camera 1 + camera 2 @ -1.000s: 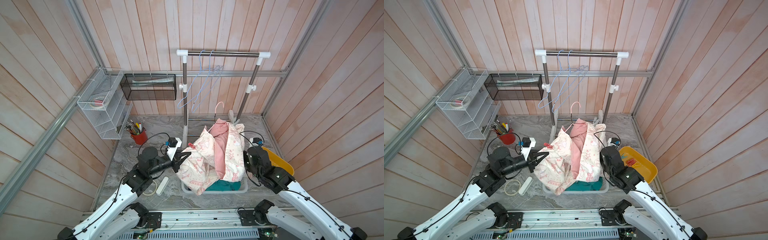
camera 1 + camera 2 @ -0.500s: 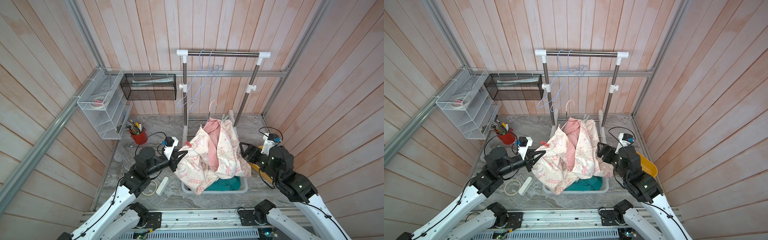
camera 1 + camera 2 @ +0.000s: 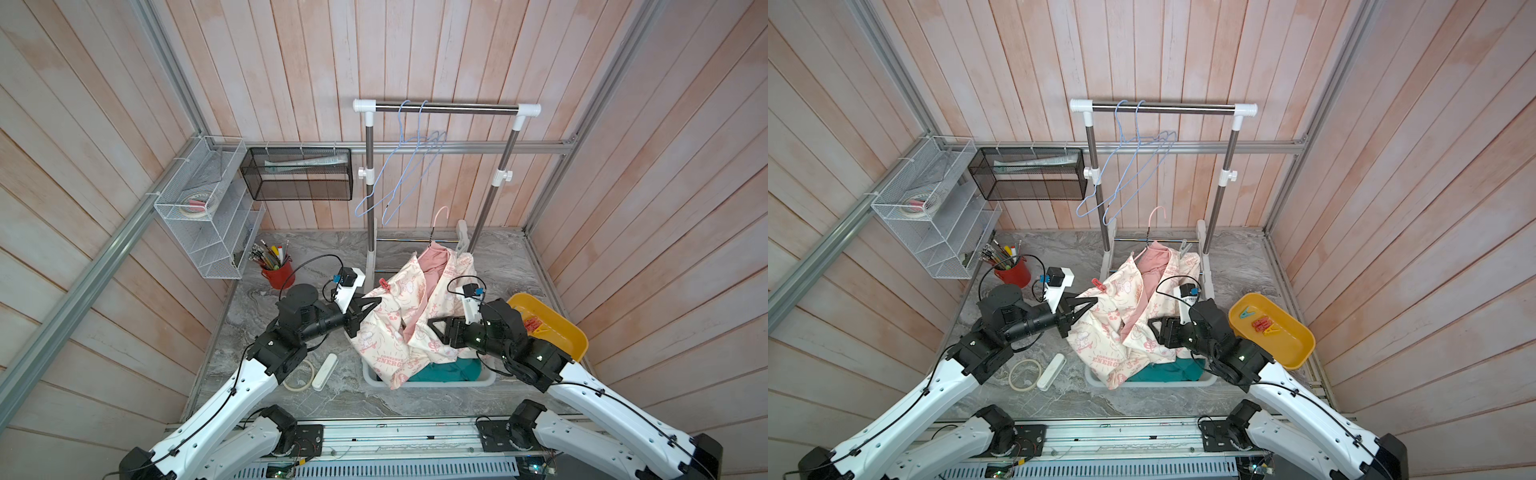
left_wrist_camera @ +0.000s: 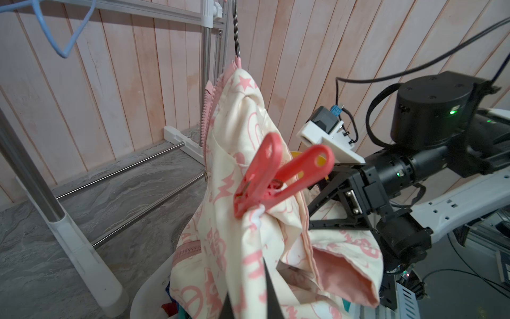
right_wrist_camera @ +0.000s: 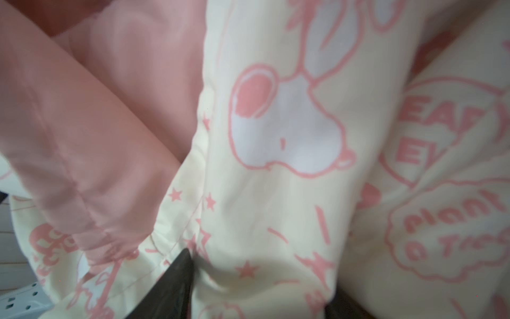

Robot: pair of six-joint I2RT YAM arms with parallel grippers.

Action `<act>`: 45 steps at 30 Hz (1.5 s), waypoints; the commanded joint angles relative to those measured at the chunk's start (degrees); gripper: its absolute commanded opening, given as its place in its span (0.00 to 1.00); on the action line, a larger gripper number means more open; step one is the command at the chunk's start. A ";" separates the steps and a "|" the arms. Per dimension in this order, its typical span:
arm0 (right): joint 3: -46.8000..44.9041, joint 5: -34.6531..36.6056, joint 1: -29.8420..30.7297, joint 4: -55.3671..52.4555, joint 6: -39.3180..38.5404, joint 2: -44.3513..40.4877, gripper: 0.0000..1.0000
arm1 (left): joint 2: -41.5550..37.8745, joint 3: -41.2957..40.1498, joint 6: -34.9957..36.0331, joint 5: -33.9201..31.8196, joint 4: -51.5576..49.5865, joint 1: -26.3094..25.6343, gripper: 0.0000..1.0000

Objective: Remove the clothespins securing jackets to the hanger
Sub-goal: Adjust the jacket in the basket.

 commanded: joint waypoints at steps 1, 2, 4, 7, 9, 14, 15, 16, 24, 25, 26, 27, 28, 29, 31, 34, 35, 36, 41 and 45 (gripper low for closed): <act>-2.59 -3.25 1.35 8.87 1.51 2.43 0.53 | 1.08 3.82 2.01 0.12 4.22 -1.34 0.00; -3.74 -2.42 1.35 11.40 1.90 3.22 0.51 | 1.28 3.83 2.25 0.07 4.47 -1.64 0.00; -5.47 -0.67 1.33 15.80 2.20 5.24 0.49 | 1.84 3.62 2.96 -0.02 4.59 -2.08 0.00; -8.38 1.17 1.36 22.98 2.74 10.45 0.47 | 2.91 3.62 3.59 -0.30 4.60 -3.07 0.00; -9.73 0.92 1.52 26.70 3.60 14.82 0.46 | 3.59 3.36 3.33 -0.38 5.92 -3.50 0.00; -14.75 1.05 1.86 32.27 9.67 20.99 0.45 | 6.00 2.27 4.07 -1.11 7.55 -4.80 0.00; -16.53 0.49 1.86 34.74 11.25 21.57 0.45 | 6.50 2.00 4.34 -1.62 7.49 -5.47 0.00; -17.95 0.53 1.89 36.32 12.79 21.85 0.45 | 6.86 1.75 4.63 -2.19 7.43 -6.10 0.00; -24.82 5.24 1.97 39.32 17.23 19.22 0.55 | 6.96 -2.20 1.58 -6.03 8.01 -10.44 0.00; -23.72 6.38 1.98 36.40 16.71 17.60 0.58 | 6.69 -2.76 1.57 -7.42 7.93 -11.42 0.00; -22.10 7.88 1.96 32.25 15.97 15.47 0.62 | 6.36 -3.42 1.57 -8.80 7.85 -12.44 0.00; -20.36 9.34 1.95 28.14 15.20 13.09 0.66 | 6.15 -4.02 1.60 -9.99 7.84 -13.35 0.00; -18.86 10.65 1.89 24.62 14.99 11.09 0.69 | 6.05 -4.45 1.49 -11.12 7.77 -13.98 0.00; -17.48 12.39 1.89 20.74 15.32 8.65 0.72 | 6.03 -5.07 1.26 -11.99 7.81 -14.60 0.00; -15.96 14.44 1.79 15.48 16.53 3.92 0.77 | 5.79 -5.90 0.75 -13.73 8.15 -15.32 0.00; -13.40 16.06 1.25 8.01 16.74 -3.57 0.82 | 5.22 -7.18 -0.23 -16.23 9.21 -15.80 0.00; -12.23 16.33 0.60 5.00 16.74 -5.75 0.84 | 5.08 -7.58 -0.27 -17.24 9.43 -16.05 0.00; -10.99 15.99 -0.83 2.23 16.74 -7.52 0.85 | 5.10 -7.85 -0.27 -18.19 9.45 -16.41 0.00; -6.79 3.89 -16.67 -2.48 12.98 -10.71 0.76 | 5.95 -8.83 0.99 -22.12 8.73 -19.11 0.00; -4.28 -8.21 -31.54 0.82 10.90 -7.40 0.73 | 6.12 -9.97 0.08 -24.02 9.82 -20.58 0.00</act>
